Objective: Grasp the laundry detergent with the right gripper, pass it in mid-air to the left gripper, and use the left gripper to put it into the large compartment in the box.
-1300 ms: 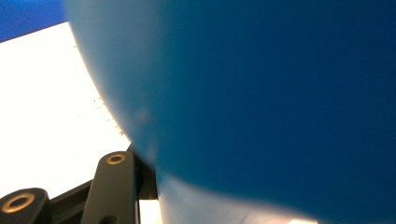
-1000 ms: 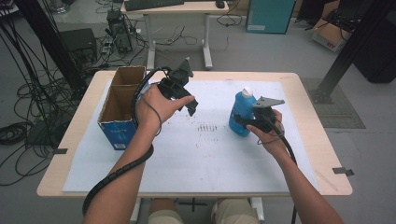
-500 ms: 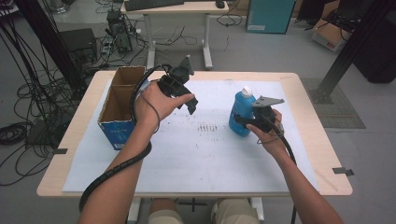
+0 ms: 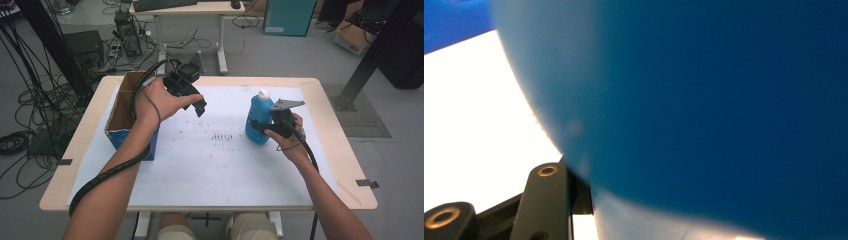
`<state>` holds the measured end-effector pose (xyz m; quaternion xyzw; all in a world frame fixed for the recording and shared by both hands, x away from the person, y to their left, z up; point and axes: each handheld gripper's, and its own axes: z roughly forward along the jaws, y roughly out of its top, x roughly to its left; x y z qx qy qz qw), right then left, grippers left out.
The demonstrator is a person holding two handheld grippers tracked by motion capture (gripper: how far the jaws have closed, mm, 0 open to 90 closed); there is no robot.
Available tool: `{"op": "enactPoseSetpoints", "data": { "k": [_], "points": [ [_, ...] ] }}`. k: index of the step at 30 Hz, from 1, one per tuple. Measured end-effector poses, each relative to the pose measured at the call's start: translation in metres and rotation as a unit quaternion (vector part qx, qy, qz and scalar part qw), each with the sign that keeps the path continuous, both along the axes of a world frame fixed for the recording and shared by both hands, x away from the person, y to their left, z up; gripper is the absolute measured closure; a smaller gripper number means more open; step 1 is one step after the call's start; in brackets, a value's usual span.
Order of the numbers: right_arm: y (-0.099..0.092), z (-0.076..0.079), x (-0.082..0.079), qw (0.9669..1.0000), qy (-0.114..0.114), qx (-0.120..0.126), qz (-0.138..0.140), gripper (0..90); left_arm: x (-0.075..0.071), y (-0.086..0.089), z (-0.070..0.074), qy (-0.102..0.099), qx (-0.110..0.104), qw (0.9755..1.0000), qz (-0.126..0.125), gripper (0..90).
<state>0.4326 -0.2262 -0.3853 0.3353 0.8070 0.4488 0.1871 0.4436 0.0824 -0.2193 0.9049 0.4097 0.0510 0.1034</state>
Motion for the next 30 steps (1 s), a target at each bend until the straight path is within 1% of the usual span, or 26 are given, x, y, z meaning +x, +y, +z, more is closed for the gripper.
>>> {"op": "enactPoseSetpoints", "data": {
  "k": [2,3,6,8,9,10,11,12,14,16,17,18,20,21,23,24,25,26,27,28,30],
  "points": [
    [0.001,0.002,0.0,1.0,0.0,0.0,0.002,44.6,0.0,0.001,0.002,-0.002,0.001,1.0,-0.004,5.9],
    [0.002,0.006,0.001,1.0,-0.001,0.0,0.008,44.6,0.001,0.002,0.005,-0.003,0.004,0.9999,-0.016,5.9],
    [0.006,0.015,0.002,0.9998,0.005,0.007,0.016,44.5,0.003,0.004,0.01,-0.004,0.009,0.9994,-0.032,5.9],
    [0.009,0.02,0.003,0.9997,0.003,0.0,0.025,44.5,0.004,0.005,0.012,-0.005,0.012,0.9989,-0.044,6.0],
    [0.011,0.022,0.003,0.9996,0.004,0.002,0.027,44.4,0.005,0.005,0.014,-0.003,0.014,0.9987,-0.049,5.9],
    [0.013,0.025,0.004,0.9995,0.004,-0.001,0.032,44.4,0.005,0.006,0.016,-0.006,0.014,0.9982,-0.058,5.9],
    [0.013,0.025,0.004,0.9995,0.004,-0.001,0.032,44.4,0.005,0.006,0.016,-0.006,0.014,0.9982,-0.058,5.9],
    [0.017,0.03,0.005,0.9992,0.009,0.002,0.039,44.3,0.005,0.006,0.018,-0.007,0.014,0.9979,-0.063,6.0],
    [0.021,0.033,0.006,0.9988,0.01,0.0,0.047,44.3,0.005,0.007,0.023,-0.007,0.02,0.9967,-0.078,5.9],
    [0.027,0.037,0.007,0.9983,0.018,0.001,0.055,44.3,0.005,0.007,0.027,-0.008,0.024,0.9956,-0.091,5.8],
    [0.027,0.037,0.007,0.9983,0.018,0.001,0.055,44.3,0.005,0.007,0.027,-0.008,0.024,0.9956,-0.091,5.9],
    [0.031,0.039,0.007,0.9978,0.021,-0.002,0.062,44.2,0.005,0.007,0.03,-0.01,0.028,0.9944,-0.101,5.9],
    [0.037,0.041,0.007,0.9972,0.026,0.001,0.07,44.2,0.004,0.005,0.033,-0.009,0.031,0.9926,-0.117,5.8],
    [0.037,0.041,0.007,0.9972,0.026,0.001,0.07,44.2,0.004,0.005,0.033,-0.009,0.031,0.9926,-0.117,5.9],
    [0.045,0.043,0.007,0.9958,0.028,-0.005,0.087,44.2,0.003,0.003,0.038,-0.011,0.038,0.9894,-0.14,5.9],
    [0.045,0.043,0.007,0.9958,0.028,-0.005,0.087,44.2,0.003,0.003,0.038,-0.011,0.038,0.9894,-0.14,5.9],
    [0.053,0.044,0.006,0.9947,0.031,-0.005,0.097,44.1,0.003,0.002,0.039,-0.011,0.041,0.9886,-0.145,5.8],
    [0.055,0.045,0.006,0.9942,0.031,-0.006,0.103,44.1,0.002,0.001,0.04,-0.011,0.044,0.9875,-0.151,5.7],
    [0.058,0.046,0.006,0.9937,0.033,-0.006,0.107,44.1,0.002,0.001,0.041,-0.009,0.043,0.9872,-0.153,5.7],
    [0.061,0.047,0.005,0.993,0.035,-0.005,0.112,44.1,0.003,0.001,0.042,-0.007,0.043,0.9877,-0.15,5.9],
    [0.068,0.049,0.004,0.9915,0.039,-0.002,0.124,44.1,0.003,0.0,0.044,-0.007,0.04,0.9869,-0.156,5.7]
  ]
}}
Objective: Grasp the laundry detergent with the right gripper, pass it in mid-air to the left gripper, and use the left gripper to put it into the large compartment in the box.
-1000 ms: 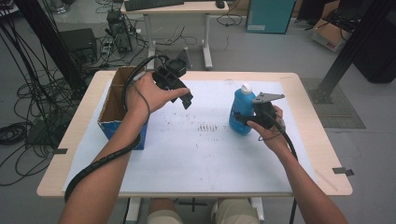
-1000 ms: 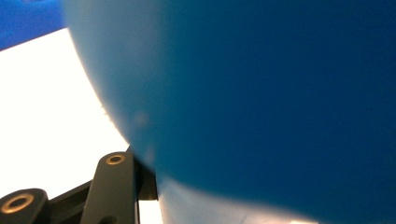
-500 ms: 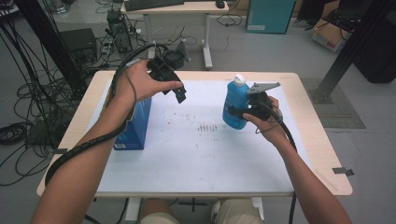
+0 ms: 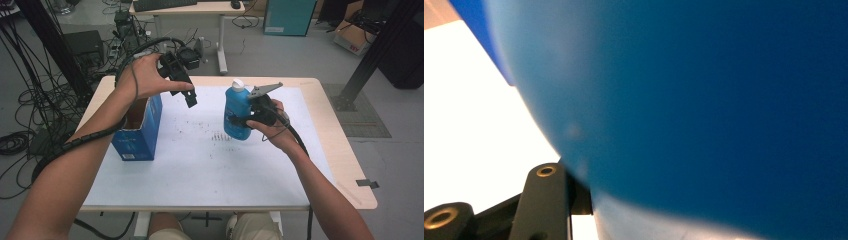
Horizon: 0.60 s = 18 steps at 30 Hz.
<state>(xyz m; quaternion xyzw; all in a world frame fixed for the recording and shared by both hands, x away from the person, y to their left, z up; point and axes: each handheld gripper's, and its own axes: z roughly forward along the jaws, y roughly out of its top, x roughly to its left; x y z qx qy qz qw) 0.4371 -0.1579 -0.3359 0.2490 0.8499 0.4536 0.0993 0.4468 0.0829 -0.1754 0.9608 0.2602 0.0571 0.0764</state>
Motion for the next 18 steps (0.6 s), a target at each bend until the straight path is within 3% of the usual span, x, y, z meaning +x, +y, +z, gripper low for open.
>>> {"op": "enactPoseSetpoints", "data": {
  "k": [10,18],
  "points": [
    [0.027,0.005,-0.001,0.9986,0.004,0.004,0.053,44.0,-0.003,-0.001,0.007,-0.006,0.004,0.999,-0.044,5.9],
    [0.06,0.01,-0.004,0.994,0.004,0.008,0.109,43.8,-0.009,-0.003,0.013,-0.003,0.019,0.996,-0.088,5.3]
  ]
}}
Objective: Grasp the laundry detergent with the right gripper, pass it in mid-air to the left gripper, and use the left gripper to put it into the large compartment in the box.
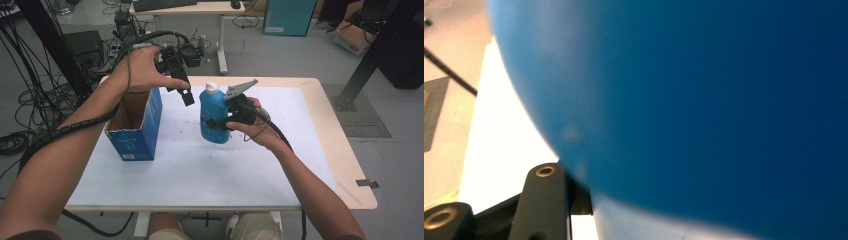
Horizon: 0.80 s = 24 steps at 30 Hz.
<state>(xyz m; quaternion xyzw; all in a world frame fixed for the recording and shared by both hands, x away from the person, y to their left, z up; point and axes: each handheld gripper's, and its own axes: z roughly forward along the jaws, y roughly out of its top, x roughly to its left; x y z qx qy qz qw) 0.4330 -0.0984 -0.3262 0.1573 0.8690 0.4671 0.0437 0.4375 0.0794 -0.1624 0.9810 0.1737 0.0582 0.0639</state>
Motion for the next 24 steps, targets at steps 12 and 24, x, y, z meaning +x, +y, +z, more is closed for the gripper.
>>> {"op": "enactPoseSetpoints", "data": {
  "k": [12,24],
  "points": [
    [0.029,-0.001,-0.004,0.9986,-0.013,0.0,0.051,43.7,-0.012,-0.003,-0.001,0.011,0.017,0.9984,-0.053,5.2],
    [0.046,0.007,-0.015,0.9956,-0.02,0.006,0.091,43.6,-0.02,-0.007,-0.002,0.034,0.022,0.9959,-0.082,5.1]
  ]
}}
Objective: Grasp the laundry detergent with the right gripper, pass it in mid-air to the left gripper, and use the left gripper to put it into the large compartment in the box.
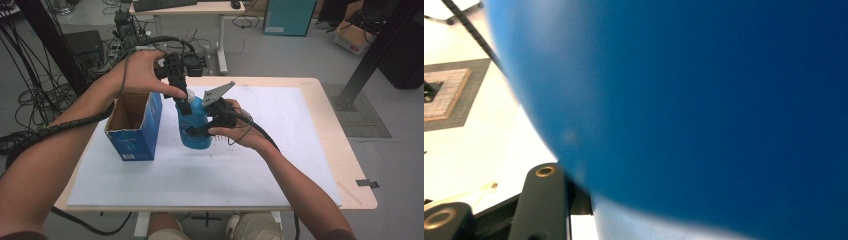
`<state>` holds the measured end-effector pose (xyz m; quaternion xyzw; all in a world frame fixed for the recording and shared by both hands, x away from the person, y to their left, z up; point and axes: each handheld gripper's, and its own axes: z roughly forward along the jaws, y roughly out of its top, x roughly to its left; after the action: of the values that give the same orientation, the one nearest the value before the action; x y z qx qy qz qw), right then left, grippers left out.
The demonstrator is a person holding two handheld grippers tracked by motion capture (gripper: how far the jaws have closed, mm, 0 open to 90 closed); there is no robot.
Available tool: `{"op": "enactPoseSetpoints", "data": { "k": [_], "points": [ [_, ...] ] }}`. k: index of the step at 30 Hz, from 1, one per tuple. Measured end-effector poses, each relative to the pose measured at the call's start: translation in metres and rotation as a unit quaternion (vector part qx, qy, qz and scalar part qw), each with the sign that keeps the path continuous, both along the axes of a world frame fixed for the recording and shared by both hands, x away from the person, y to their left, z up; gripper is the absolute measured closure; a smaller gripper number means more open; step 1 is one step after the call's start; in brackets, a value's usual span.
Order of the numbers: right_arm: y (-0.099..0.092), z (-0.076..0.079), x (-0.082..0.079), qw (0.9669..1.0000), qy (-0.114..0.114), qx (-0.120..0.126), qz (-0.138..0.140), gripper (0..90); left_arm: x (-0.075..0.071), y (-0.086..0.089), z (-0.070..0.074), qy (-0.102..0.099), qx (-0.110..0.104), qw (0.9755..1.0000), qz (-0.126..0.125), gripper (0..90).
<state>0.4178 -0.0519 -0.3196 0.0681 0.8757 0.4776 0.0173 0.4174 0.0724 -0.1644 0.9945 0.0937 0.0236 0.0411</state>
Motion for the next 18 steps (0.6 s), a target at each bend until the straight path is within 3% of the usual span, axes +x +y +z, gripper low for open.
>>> {"op": "enactPoseSetpoints", "data": {
  "k": [4,6,8,9,15,18],
  "points": [
    [0.003,0.004,-0.004,0.9999,-0.009,0.001,0.01,43.6,-0.002,-0.002,-0.001,0.009,0.005,0.9999,-0.012,5.1],
    [0.004,0.006,-0.006,0.9998,-0.012,0.0,0.015,43.6,-0.004,-0.003,-0.002,0.014,-0.004,0.9998,-0.013,5.0],
    [0.004,0.008,-0.008,0.9997,-0.005,0.003,0.026,43.6,-0.004,-0.005,-0.005,0.017,-0.003,0.9997,-0.015,5.0],
    [0.004,0.009,-0.007,0.9993,-0.02,-0.002,0.031,43.6,-0.004,-0.005,-0.006,0.02,0.002,0.9996,-0.019,5.0],
    [0.005,0.012,-0.009,0.9985,-0.033,0.004,0.044,43.5,-0.005,-0.008,-0.009,0.035,0.003,0.9989,-0.033,4.9],
    [0.005,0.014,-0.01,0.9984,-0.029,0.007,0.048,43.5,-0.004,-0.009,-0.01,0.04,0.002,0.9987,-0.032,4.8]
  ]
}}
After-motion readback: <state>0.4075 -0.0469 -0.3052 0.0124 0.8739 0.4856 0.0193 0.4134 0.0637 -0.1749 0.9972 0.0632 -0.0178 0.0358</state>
